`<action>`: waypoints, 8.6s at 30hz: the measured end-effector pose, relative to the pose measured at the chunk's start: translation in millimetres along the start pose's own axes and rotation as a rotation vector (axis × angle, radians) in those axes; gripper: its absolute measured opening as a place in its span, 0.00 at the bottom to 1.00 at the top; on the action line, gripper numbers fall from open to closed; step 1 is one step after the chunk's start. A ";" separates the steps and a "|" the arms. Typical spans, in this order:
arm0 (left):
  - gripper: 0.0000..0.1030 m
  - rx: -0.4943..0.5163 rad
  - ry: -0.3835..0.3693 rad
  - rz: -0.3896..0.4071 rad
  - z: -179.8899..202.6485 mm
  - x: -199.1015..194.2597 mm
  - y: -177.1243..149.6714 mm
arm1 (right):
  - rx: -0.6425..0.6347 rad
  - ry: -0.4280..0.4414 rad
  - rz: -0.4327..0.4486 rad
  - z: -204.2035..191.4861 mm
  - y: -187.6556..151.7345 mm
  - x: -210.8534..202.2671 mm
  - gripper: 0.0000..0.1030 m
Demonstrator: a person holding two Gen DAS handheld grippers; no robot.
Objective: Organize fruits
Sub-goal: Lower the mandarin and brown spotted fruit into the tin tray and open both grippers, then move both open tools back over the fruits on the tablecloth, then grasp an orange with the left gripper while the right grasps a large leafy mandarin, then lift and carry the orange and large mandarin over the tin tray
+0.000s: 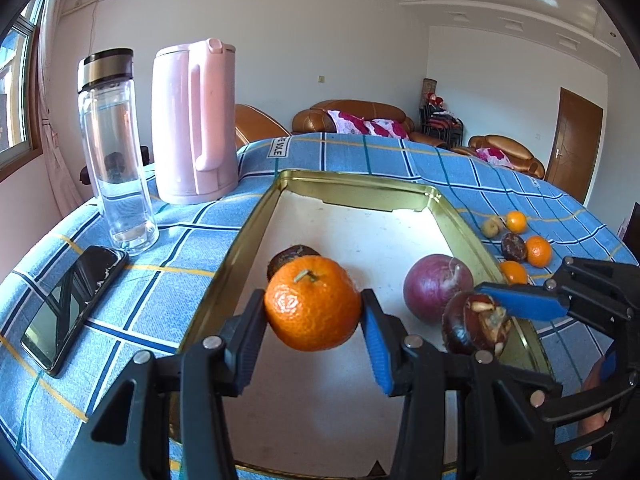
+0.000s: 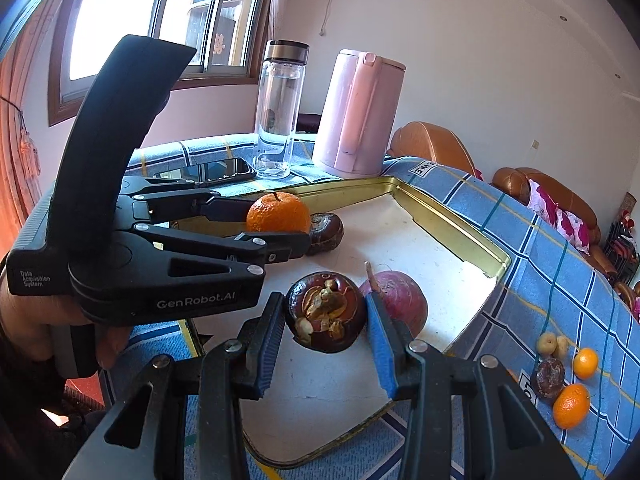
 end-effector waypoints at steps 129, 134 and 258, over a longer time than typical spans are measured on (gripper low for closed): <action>0.37 0.165 -0.172 0.034 179.4 74.8 103.9 | 0.557 -0.345 -0.112 239.9 -31.4 -37.1 0.48; 0.37 0.163 -0.170 0.051 179.0 71.3 103.7 | 0.542 -0.345 -0.036 234.7 -29.9 -51.4 0.47; 0.37 0.093 -0.092 0.304 116.1 -14.9 65.4 | 0.267 -0.197 0.250 123.4 -12.2 -82.9 0.48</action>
Point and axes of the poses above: each gripper's, at about its wrist camera, not at the fingertips, and x roughly the way its jaws point, z to its right, y to its top, the point moved 2 cm from there along x, roughly the way its jaws point, and after that the axes turned 15 degrees about x, right-handed, at the moved point
